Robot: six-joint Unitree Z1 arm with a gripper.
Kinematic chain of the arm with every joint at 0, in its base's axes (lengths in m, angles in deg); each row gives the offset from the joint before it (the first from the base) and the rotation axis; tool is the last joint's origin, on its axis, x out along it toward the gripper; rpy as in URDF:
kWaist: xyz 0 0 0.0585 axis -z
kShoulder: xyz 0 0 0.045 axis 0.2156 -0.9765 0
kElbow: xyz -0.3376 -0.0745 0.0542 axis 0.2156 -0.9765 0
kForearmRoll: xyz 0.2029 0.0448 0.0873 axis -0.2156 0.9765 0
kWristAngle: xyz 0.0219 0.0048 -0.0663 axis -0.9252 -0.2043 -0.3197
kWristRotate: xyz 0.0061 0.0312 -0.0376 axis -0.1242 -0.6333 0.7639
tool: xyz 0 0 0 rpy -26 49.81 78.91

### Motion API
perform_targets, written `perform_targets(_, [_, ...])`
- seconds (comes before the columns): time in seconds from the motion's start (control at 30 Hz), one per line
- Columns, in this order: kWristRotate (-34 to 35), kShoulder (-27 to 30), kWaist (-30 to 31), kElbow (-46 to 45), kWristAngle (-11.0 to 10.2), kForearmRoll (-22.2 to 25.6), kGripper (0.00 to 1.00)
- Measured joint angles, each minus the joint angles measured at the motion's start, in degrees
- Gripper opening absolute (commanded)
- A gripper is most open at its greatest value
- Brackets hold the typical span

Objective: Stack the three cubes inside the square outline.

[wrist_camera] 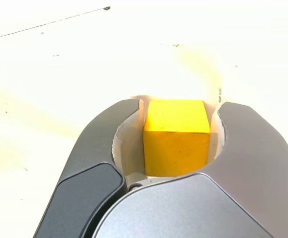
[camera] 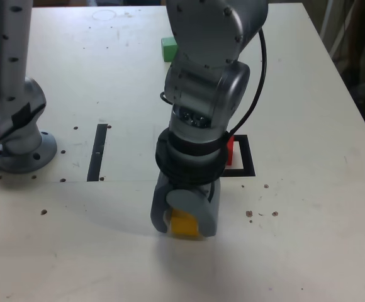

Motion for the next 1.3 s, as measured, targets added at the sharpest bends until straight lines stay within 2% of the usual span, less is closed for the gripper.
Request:
perform_targets(0.27, [-0.13,2.43,-0.33,4.48,-1.66,6.17,0.28])
perform_targets(0.43, [-2.03,2.46,-2.59,12.09,-3.39,14.58,0.28])
perform_targets(0.53, [-3.75,2.62,-5.29,14.78,-3.99,17.02,0.28])
perform_targets(0.77, [-7.62,2.85,-13.51,18.96,-4.20,19.40,0.28])
perform_targets(0.97, [-9.87,2.33,-19.06,19.47,-4.46,19.54,0.28])
perform_targets(1.3, [-12.52,0.39,-22.10,19.26,-4.54,19.39,0.28])
